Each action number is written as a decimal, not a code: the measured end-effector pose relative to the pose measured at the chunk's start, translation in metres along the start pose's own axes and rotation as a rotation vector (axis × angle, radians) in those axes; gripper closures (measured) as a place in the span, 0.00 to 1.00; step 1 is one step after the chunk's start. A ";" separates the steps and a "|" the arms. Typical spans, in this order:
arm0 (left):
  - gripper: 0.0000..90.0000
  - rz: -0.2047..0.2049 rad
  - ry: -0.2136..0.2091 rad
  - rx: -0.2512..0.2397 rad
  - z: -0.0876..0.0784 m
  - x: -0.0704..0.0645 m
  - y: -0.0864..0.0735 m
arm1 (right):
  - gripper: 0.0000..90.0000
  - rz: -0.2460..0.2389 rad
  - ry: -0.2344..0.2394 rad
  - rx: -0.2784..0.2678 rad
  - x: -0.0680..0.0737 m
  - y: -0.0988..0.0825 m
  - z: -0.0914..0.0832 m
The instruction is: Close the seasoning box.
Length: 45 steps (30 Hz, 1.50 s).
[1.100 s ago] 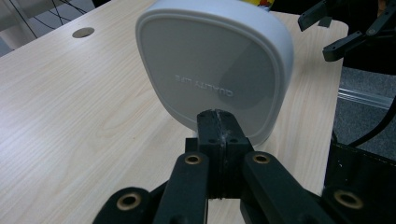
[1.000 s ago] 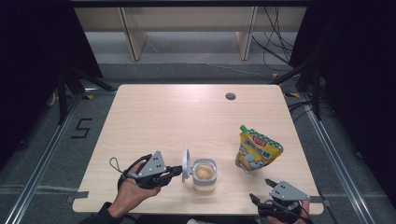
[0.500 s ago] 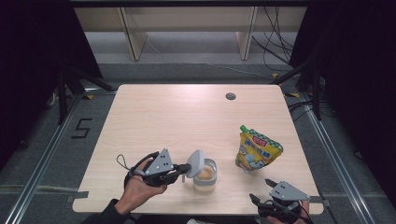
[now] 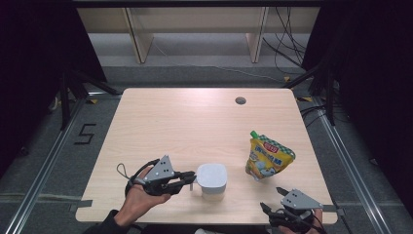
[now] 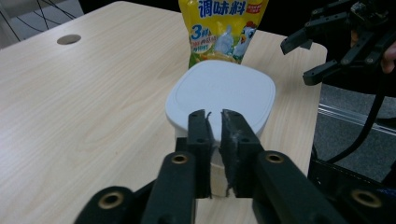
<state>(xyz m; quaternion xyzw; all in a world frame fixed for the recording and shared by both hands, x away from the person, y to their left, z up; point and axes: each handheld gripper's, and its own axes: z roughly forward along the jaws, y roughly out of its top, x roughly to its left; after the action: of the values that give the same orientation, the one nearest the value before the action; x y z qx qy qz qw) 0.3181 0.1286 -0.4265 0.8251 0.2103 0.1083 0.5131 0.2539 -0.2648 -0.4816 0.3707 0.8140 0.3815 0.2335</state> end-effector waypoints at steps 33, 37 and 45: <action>0.30 -0.126 0.053 0.053 -0.008 -0.004 -0.054 | 0.28 0.008 0.016 0.008 0.000 -0.002 0.000; 0.30 -0.107 0.057 0.068 -0.009 -0.008 -0.058 | 0.28 -0.007 0.015 0.004 0.000 -0.002 0.001; 0.29 -0.116 0.056 0.082 -0.008 -0.017 -0.069 | 0.28 -0.008 0.012 0.003 -0.001 -0.002 0.000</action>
<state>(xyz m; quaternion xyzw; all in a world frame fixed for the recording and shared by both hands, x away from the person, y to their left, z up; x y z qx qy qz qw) 0.2842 0.1536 -0.4839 0.8284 0.2762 0.0928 0.4784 0.2537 -0.2659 -0.4833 0.3655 0.8173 0.3817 0.2295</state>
